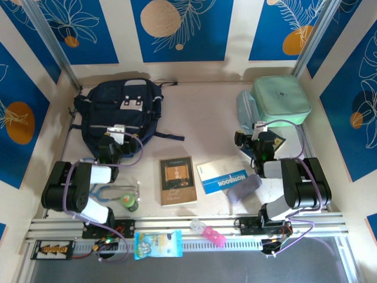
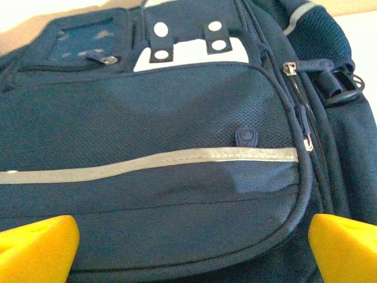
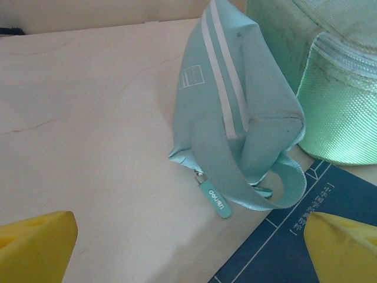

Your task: Pack books, pencil case, and school supplies into a backpack

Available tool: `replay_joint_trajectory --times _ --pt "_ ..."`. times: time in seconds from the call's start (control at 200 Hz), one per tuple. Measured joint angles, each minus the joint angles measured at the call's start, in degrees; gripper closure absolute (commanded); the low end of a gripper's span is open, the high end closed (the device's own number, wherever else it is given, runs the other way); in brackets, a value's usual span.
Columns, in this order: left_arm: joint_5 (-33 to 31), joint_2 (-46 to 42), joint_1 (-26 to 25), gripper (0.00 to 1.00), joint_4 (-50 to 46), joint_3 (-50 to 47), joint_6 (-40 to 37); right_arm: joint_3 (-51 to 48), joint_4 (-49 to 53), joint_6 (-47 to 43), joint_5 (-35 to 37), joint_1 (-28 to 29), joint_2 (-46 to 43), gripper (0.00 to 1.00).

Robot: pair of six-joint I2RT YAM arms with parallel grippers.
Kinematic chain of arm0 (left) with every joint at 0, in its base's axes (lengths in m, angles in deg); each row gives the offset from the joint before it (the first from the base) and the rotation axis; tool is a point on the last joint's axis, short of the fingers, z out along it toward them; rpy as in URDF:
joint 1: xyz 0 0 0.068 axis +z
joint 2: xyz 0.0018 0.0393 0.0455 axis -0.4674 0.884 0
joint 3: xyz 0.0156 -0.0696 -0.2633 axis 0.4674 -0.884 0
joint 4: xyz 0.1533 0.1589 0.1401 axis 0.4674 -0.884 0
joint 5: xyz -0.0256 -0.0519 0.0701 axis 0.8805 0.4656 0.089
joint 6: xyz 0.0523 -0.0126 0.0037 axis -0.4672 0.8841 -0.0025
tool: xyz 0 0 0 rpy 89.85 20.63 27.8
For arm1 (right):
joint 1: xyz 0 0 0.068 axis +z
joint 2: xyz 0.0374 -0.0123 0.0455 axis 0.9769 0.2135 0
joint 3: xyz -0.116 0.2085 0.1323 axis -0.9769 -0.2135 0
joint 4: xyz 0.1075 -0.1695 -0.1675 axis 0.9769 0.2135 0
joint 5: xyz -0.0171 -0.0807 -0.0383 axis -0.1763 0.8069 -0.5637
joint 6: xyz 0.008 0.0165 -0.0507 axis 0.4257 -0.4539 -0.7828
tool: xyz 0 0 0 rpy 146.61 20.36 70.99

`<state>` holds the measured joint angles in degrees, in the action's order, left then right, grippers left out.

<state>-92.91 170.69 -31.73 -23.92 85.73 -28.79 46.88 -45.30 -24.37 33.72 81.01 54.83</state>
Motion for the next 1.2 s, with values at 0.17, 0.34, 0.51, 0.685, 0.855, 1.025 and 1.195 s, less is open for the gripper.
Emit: replay_joint_trajectory --times 0.17,0.34,0.51,0.685,0.855,1.025,1.195 --pt "-3.8 -12.7 -0.1 0.00 -6.9 0.3 2.3 5.5 11.6 -0.5 4.2 3.8 -7.6 0.01" --pt "-6.8 -22.1 -0.2 0.00 -22.9 7.9 10.2 17.4 28.1 6.0 5.8 7.1 -11.3 0.01" --pt "-5.3 -21.0 -0.2 0.00 -37.7 21.9 16.5 27.1 41.5 15.4 2.9 10.4 -9.0 0.01" --pt "1.2 -7.9 -0.2 0.00 -49.2 36.9 19.1 35.6 50.7 22.8 -1.8 14.5 -1.1 0.01" --pt "6.3 11.8 -0.2 0.00 -58.5 54.8 20.9 39.2 53.6 28.2 -6.8 16.5 4.4 0.00" --pt "9.2 29.2 -0.7 0.05 -64.9 72.9 23.8 39.5 54.7 31.6 -9.2 17.8 6.4 0.00" --pt "11.8 40.9 -2.1 0.05 -66.8 84.3 26.2 39.5 55.4 33.3 -10.4 19.0 6.5 0.00"
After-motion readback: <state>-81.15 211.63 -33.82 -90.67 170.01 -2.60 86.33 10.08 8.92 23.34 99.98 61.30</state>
